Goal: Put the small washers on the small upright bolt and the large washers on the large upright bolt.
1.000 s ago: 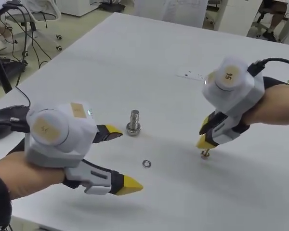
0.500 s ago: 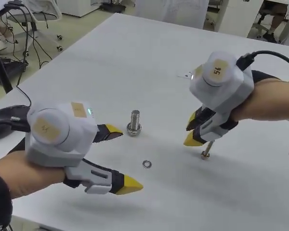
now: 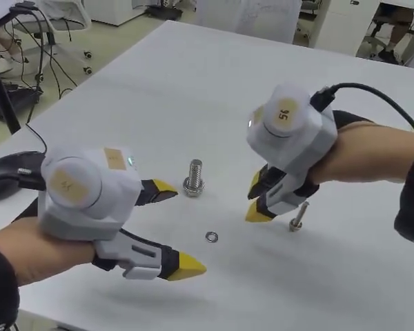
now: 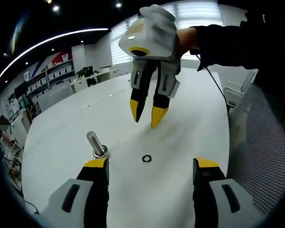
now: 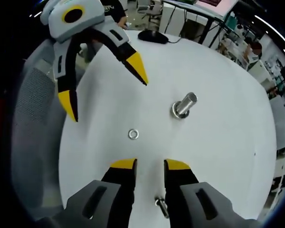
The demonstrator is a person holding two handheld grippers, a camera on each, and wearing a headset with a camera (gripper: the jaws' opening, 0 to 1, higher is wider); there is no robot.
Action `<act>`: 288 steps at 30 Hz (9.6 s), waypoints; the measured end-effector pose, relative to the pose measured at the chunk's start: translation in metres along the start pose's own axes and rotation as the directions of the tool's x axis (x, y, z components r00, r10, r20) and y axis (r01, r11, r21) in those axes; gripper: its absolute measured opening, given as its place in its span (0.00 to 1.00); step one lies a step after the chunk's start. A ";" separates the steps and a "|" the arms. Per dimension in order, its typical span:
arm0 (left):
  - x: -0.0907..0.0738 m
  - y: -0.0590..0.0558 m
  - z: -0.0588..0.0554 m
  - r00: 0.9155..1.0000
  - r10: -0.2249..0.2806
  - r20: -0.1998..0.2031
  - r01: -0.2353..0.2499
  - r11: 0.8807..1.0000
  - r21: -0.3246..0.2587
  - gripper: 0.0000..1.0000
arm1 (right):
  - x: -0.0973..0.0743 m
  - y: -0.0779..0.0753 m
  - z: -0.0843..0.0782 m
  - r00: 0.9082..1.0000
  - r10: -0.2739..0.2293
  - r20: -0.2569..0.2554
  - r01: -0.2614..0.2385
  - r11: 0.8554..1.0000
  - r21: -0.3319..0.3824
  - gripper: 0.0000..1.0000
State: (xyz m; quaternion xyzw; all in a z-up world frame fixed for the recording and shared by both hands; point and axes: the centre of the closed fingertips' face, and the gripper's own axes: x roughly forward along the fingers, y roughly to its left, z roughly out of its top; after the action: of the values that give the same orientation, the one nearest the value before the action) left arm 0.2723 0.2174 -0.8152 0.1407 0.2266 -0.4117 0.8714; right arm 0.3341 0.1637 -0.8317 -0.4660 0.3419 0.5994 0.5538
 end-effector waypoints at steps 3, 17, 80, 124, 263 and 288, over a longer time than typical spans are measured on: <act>0.000 0.000 0.000 1.000 0.001 -0.001 -0.001 1.000 0.000 0.71 | 0.005 0.003 0.003 1.000 0.012 -0.002 -0.012 1.000 -0.009 0.24; -0.002 0.000 -0.001 1.000 0.002 0.001 -0.002 1.000 0.000 0.71 | 0.021 0.016 0.017 0.999 0.053 -0.011 -0.053 0.998 -0.045 0.23; 0.001 0.002 0.001 1.000 0.003 0.009 -0.003 1.000 -0.004 0.71 | 0.051 0.034 0.021 0.992 0.113 -0.063 -0.118 0.991 -0.067 0.14; 0.000 -0.004 0.000 1.000 -0.013 0.006 0.013 1.000 0.008 0.71 | -0.038 -0.009 -0.037 0.998 -0.040 -0.040 0.044 0.993 0.111 0.13; -0.002 -0.005 -0.002 1.000 -0.014 -0.024 0.014 1.000 0.001 0.70 | -0.005 0.008 -0.097 0.988 -0.112 0.110 0.062 0.921 0.385 0.55; -0.004 -0.005 0.005 1.000 -0.014 -0.017 0.014 1.000 0.008 0.71 | -0.031 0.020 -0.087 0.942 -0.237 0.240 0.108 0.886 0.451 0.79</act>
State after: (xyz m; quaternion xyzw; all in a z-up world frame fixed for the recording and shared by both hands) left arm 0.2674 0.2142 -0.8088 0.1458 0.2333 -0.4176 0.8660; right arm 0.3284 0.0688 -0.8333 -0.2685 0.3384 0.5180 0.7383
